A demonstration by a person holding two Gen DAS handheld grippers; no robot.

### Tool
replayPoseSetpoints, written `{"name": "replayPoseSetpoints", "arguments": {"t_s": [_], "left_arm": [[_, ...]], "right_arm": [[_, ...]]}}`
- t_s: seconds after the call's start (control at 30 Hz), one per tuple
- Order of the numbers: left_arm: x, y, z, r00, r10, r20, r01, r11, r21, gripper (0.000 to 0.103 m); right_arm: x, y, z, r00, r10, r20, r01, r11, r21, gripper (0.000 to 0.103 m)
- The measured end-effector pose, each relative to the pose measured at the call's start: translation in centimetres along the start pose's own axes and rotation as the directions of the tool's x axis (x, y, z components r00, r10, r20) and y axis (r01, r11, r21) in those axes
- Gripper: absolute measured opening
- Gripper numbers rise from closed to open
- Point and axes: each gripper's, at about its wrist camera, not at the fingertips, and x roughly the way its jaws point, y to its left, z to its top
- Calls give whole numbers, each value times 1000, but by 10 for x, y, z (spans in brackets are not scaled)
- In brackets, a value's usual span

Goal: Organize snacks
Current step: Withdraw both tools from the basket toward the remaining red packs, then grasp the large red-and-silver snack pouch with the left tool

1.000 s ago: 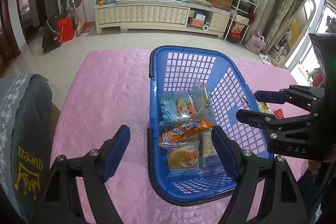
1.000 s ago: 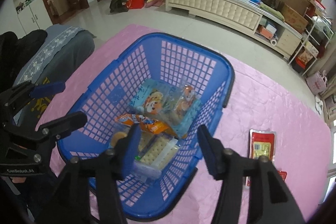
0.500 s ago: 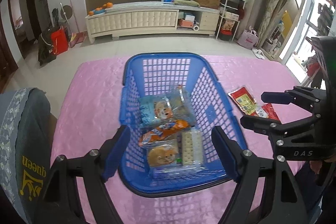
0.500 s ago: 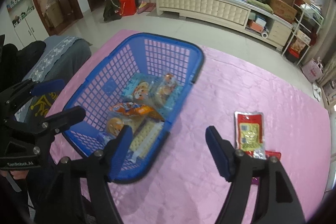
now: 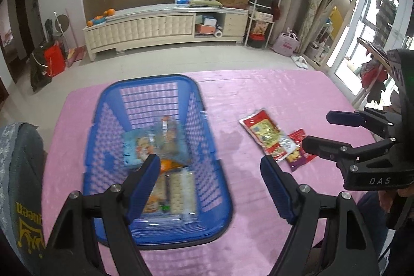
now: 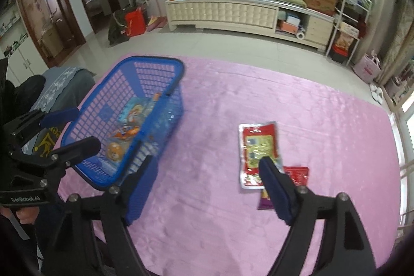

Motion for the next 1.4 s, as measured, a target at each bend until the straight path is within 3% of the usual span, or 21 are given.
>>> {"name": "replayPoseSetpoints", "arguments": {"t_s": [0.23, 0.43, 0.5, 0.57, 0.73, 1.03, 1.17, 1.4], "left_arm": [[23, -46, 6, 998, -41, -37, 44, 996, 72, 78], [48, -74, 12, 997, -20, -68, 26, 996, 82, 78], [56, -82, 14, 997, -18, -72, 24, 996, 83, 85], [65, -91, 18, 996, -10, -85, 17, 997, 78, 86], [91, -108, 27, 991, -10, -134, 18, 998, 60, 103], [146, -130, 41, 977, -13, -214, 15, 1000, 8, 103], [174, -135, 44, 968, -22, -251, 12, 999, -38, 103], [212, -136, 48, 946, -55, -321, 13, 991, -132, 103]], "right_arm": [[-6, -37, -7, 1000, -23, 6, 23, 999, 32, 93], [-5, -70, -15, 998, -57, 12, 57, 997, 56, 102], [-4, -83, -19, 998, -67, 15, 66, 995, 71, 103], [-2, -95, -20, 997, -80, 12, 78, 993, 92, 103], [6, -126, -23, 993, -116, 3, 115, 985, 129, 103], [34, -177, -24, 982, -187, -35, 190, 963, 193, 103], [50, -184, -23, 969, -244, -34, 246, 956, 157, 103], [79, -208, -25, 979, -188, -81, 201, 961, 190, 103]]}}
